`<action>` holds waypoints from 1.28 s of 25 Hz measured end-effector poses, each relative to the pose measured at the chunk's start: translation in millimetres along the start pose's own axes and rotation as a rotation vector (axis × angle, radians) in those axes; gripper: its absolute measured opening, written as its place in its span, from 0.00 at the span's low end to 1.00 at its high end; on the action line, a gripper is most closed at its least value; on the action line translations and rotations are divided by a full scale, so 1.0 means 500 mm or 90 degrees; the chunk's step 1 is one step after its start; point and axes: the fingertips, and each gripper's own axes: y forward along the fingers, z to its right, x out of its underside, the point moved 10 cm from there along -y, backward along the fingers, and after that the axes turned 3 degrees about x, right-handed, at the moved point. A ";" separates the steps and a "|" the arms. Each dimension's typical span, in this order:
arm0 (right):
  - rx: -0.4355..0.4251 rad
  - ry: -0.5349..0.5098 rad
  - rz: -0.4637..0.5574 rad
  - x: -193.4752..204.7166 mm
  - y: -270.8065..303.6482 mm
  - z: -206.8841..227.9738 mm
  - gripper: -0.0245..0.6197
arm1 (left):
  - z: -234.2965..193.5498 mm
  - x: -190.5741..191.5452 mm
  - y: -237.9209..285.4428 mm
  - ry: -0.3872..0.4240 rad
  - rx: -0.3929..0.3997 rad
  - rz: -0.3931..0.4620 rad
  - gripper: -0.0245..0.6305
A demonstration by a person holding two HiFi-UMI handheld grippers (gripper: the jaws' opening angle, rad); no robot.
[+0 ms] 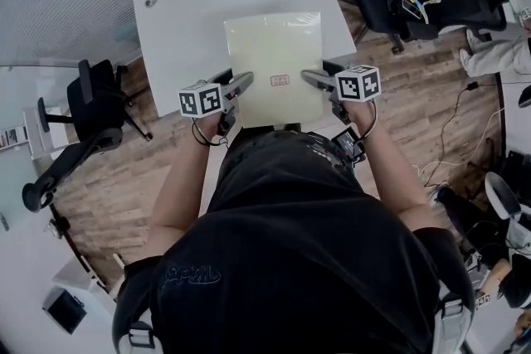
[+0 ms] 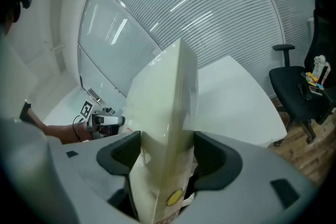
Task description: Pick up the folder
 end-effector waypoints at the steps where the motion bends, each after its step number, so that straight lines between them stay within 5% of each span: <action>1: -0.006 -0.005 -0.004 0.008 -0.002 -0.002 0.55 | 0.008 0.014 -0.009 -0.003 -0.006 0.005 0.52; 12: -0.063 -0.045 -0.042 0.053 0.016 -0.057 0.55 | 0.042 0.111 -0.111 -0.036 -0.062 0.050 0.51; 32: -0.026 -0.062 -0.005 0.098 0.046 -0.223 0.55 | -0.013 0.136 -0.255 -0.007 -0.015 0.057 0.51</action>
